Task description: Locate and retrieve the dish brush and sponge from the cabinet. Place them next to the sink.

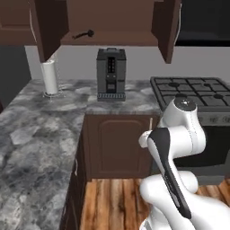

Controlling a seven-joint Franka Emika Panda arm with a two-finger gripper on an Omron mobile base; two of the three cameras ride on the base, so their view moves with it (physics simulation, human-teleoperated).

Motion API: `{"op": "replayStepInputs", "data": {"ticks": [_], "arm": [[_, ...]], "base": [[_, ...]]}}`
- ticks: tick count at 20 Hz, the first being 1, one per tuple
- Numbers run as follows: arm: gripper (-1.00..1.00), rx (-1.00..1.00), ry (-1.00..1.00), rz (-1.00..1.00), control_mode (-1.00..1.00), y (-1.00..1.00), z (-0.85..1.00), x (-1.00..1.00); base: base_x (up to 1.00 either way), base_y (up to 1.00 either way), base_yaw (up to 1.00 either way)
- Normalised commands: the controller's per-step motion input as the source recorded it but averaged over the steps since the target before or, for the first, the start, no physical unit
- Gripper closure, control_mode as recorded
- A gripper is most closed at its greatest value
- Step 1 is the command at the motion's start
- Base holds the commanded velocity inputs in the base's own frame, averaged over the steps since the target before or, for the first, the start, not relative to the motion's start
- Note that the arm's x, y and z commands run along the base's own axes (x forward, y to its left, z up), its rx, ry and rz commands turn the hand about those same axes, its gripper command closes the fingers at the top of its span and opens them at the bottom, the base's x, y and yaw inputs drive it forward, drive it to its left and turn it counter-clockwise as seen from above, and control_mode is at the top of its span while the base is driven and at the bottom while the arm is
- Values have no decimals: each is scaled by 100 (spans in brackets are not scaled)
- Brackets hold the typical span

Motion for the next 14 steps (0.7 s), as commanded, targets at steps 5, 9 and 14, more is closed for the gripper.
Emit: {"op": "replayStepInputs", "data": {"ticks": [5,9,14], "arm": [[-100,0,0,0,100,0,0,0],[-100,0,0,0,100,0,0,0],[-100,0,0,0,100,0,0,0]], "base": [[66,30,-25],[63,37,-22],[52,44,-21]]}}
